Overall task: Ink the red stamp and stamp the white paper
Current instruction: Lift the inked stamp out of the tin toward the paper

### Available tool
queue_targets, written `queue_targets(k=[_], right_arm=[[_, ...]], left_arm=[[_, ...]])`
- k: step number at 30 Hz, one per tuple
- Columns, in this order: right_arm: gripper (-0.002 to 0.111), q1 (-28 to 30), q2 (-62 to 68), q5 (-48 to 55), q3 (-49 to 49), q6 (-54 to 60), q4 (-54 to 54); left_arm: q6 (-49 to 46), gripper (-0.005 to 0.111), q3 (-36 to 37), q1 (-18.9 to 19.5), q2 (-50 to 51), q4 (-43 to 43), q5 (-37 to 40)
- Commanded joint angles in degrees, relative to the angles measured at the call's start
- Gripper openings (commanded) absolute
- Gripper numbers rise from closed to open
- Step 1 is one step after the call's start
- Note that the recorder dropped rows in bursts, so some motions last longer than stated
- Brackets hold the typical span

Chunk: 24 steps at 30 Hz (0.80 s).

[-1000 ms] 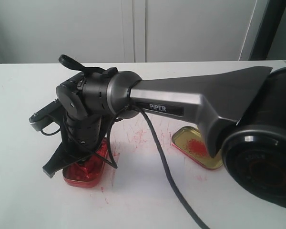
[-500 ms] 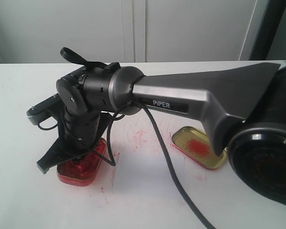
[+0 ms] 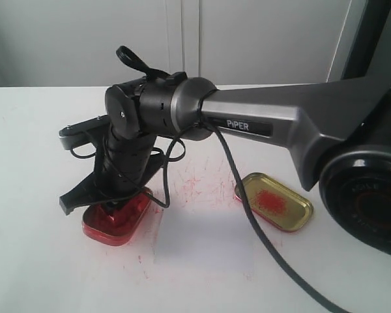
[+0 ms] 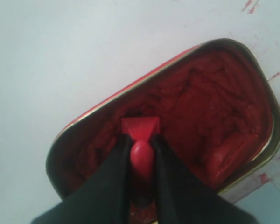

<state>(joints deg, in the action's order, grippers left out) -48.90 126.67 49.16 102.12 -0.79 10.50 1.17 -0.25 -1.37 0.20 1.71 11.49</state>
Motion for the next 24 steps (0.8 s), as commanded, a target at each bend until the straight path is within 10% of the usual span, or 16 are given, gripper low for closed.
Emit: queue_targets(k=[1,24], right_arm=[[0.000,0.57,-1.20,-0.48,0.05,2.08,3.58],[0.000,2.47,2.06,0.59,-0.09,2.08,8.06]], left_arm=[[0.14,0.000,0.25,0.07,-0.20,-0.04,0.10],[0.14,0.000,0.25,0.07,-0.20,-0.04,0.10]])
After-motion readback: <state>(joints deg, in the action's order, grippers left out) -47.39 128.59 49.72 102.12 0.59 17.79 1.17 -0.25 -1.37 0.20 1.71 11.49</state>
